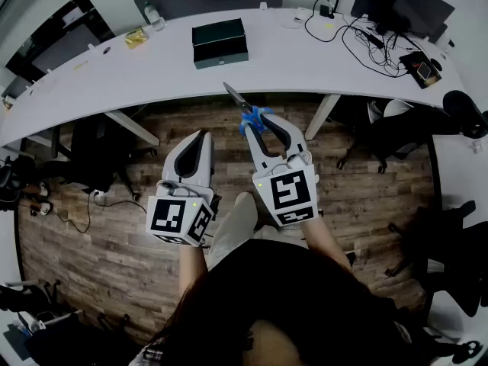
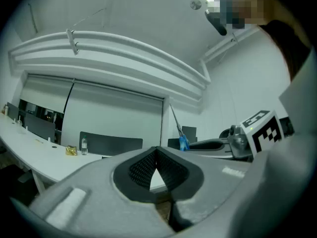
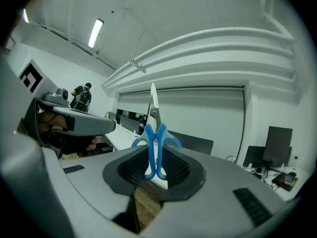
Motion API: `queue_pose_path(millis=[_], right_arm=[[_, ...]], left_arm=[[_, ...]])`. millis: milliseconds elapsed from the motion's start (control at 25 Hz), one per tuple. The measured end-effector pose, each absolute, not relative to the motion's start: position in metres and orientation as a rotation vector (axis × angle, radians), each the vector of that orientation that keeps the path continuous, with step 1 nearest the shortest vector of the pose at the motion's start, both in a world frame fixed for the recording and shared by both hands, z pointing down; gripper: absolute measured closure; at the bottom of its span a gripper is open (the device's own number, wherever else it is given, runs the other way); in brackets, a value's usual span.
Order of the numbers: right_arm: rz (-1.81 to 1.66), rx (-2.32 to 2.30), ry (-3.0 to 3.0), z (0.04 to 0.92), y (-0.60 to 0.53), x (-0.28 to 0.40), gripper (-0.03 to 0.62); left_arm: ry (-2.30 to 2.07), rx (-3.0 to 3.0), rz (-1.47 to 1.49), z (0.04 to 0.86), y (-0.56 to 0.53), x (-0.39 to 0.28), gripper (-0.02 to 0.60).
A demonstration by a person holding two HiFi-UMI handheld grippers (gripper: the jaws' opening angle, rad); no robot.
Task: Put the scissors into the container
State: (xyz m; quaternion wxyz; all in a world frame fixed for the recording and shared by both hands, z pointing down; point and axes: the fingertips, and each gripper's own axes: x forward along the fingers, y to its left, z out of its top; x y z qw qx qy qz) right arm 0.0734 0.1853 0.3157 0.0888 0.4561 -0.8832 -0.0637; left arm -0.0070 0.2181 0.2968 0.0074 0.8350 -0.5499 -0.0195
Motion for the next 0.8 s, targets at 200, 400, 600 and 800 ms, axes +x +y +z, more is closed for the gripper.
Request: queue_pose_path(millis=[200, 400, 600, 800], right_arm=[[-0.190, 1.358, -2.627, 0.315, 0.181, 0.071, 0.503], [-0.162, 1.364, -2.644, 0.315, 0.169, 0.067, 0.503], [-0.179, 1.369, -2.632, 0.316, 0.155, 0.061, 0.503], [-0.177, 1.379, -2.622, 0.317, 0.138, 0.054, 0.504]], left_arm=[[-1.708, 2.619, -0.068, 0.294, 0.214, -0.008, 0.571], [-1.702, 2.622, -0.075, 0.294, 0.202, -0.012, 0.571], [-1.691, 2.622, -0.074, 0.296, 0.186, -0.019, 0.571], [-1.680, 2.624, -0.078, 0.297, 0.170, -0.028, 0.571]])
